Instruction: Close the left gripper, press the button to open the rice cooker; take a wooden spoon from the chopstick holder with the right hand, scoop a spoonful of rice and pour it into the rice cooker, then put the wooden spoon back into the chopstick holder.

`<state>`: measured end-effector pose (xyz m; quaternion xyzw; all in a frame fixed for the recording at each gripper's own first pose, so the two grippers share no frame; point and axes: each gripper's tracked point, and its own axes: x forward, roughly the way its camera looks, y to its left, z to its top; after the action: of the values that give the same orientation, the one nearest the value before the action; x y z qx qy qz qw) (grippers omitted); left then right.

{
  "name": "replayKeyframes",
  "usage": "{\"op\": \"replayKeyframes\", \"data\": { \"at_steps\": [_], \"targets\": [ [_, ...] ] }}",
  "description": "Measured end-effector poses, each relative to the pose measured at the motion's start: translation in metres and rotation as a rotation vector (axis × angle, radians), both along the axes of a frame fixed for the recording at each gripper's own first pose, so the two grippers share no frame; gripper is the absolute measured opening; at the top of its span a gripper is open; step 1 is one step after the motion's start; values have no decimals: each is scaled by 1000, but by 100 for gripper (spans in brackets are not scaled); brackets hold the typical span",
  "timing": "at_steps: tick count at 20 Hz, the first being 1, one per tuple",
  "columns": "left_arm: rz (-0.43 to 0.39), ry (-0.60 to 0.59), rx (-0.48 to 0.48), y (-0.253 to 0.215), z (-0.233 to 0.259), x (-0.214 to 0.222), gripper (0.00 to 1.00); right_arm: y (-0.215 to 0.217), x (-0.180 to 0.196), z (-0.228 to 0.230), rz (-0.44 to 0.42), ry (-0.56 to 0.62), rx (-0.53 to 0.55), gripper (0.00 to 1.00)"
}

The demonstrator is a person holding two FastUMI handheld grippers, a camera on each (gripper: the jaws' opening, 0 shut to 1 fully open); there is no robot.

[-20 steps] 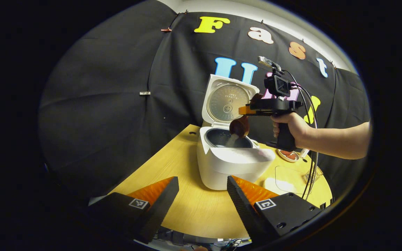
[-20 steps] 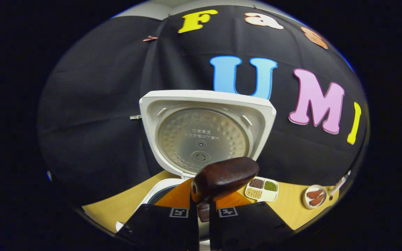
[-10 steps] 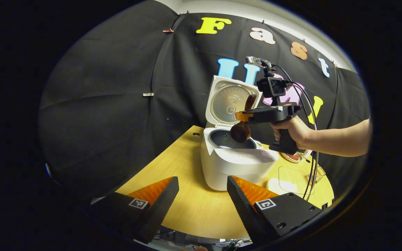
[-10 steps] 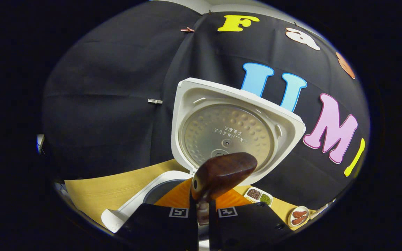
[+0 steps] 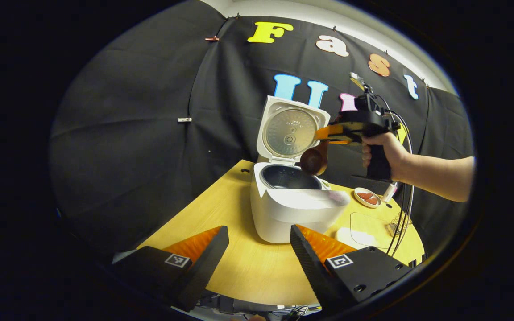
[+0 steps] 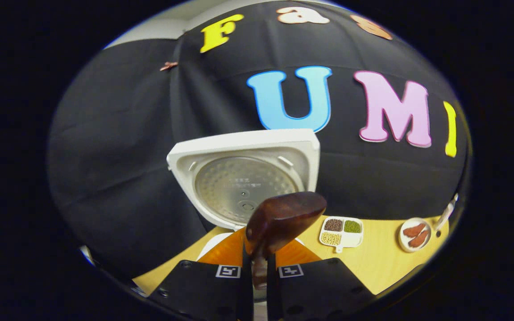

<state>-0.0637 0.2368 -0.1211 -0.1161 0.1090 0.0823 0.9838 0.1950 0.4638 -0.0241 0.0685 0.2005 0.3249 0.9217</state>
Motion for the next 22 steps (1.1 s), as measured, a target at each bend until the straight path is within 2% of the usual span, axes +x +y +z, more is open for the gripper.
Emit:
{"op": "replayKeyframes", "data": {
  "at_steps": [3, 6, 15, 22],
  "targets": [
    [-37, 12, -35, -9, -8, 5, 96, -41, 14, 30, -112, 59, 141, 16],
    [-74, 7, -39, -19, -8, 10, 96, -97, 22, 51, -205, 79, 207, 16],
    [-194, 19, 55, -63, -9, 12, 96, -320, 14, 70, -476, 5, 229, 16],
    [-189, -3, 61, -129, 5, 41, 96, -481, 20, 19, -664, 62, 186, 16]
  ]
}}
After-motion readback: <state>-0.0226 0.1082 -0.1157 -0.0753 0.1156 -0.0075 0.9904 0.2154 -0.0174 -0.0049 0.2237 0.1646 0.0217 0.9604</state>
